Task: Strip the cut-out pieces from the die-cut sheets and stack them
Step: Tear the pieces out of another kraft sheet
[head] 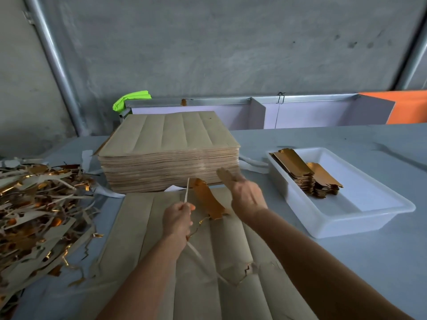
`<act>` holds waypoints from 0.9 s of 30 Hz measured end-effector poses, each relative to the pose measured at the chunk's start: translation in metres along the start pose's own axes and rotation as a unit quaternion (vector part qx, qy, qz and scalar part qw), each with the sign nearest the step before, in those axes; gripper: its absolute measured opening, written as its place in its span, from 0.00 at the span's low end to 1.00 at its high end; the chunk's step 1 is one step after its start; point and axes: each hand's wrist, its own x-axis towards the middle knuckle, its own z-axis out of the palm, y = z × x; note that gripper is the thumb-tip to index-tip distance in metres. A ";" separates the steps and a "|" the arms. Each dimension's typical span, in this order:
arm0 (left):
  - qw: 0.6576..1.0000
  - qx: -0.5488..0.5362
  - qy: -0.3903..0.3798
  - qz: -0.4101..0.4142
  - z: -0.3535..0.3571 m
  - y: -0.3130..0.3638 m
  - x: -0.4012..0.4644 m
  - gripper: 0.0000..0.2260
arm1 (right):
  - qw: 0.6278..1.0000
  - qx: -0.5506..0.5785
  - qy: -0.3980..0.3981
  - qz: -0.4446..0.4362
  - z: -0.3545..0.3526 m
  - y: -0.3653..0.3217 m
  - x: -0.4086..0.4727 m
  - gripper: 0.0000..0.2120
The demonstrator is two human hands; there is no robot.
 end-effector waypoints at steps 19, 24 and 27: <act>1.000 0.018 0.010 -0.011 0.008 -0.029 0.030 0.17 | 0.929 0.284 -0.004 0.238 0.028 -0.011 0.045 0.13; 0.999 0.004 0.029 -0.031 0.004 -0.034 0.035 0.16 | 0.936 0.239 -0.016 0.256 0.009 0.029 0.051 0.11; 0.997 -0.033 0.031 -0.055 -0.001 -0.033 0.039 0.15 | 0.940 0.225 -0.016 0.257 -0.002 0.049 0.048 0.13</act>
